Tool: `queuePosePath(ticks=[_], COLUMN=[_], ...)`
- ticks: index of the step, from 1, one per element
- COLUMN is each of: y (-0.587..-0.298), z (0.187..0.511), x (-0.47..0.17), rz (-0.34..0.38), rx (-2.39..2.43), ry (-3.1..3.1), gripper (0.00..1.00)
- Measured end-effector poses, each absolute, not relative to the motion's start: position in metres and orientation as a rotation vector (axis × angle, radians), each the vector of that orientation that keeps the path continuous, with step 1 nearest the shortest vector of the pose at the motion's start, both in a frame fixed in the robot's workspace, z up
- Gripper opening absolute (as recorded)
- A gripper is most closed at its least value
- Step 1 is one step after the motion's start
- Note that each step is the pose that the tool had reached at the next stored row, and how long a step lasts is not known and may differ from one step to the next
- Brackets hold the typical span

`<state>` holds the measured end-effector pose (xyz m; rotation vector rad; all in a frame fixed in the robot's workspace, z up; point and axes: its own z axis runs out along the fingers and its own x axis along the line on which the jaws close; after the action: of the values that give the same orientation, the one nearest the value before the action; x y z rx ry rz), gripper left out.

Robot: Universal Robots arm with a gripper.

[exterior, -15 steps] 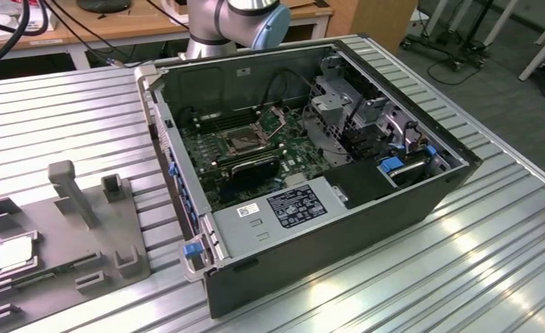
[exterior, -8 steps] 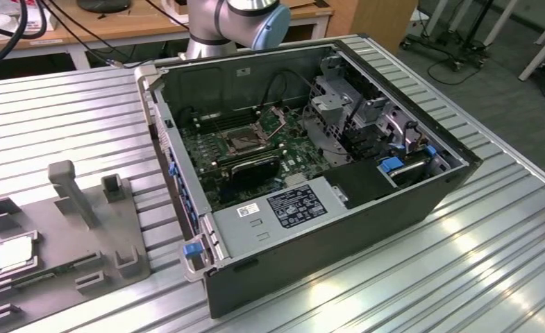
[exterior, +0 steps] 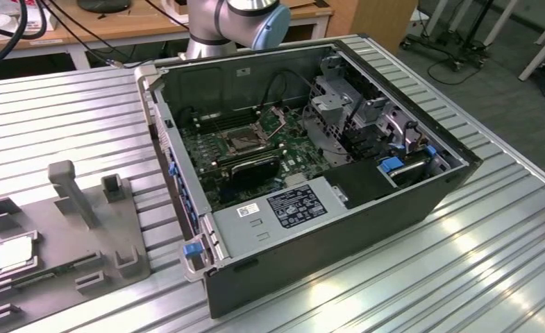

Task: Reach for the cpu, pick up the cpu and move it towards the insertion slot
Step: 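Reach for the cpu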

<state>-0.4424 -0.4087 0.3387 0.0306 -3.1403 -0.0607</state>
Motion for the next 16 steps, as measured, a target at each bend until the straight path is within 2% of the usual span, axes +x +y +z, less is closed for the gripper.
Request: queuePosePath(ticks=[2,5,6,16], y=[-0.4087,-0.4088,-0.4089,-0.4099], z=[0.3387,0.3384,0.338,0.3291], x=[-0.4424,-0.4425,-0.4426,-0.4426], rz=[-0.061,-0.061,-0.061,-0.061], rx=[0.031,0.031,0.031,0.031], ry=[-3.14,-3.14,-3.14,-3.14], gripper=[0.55,0.6,0.67,0.67])
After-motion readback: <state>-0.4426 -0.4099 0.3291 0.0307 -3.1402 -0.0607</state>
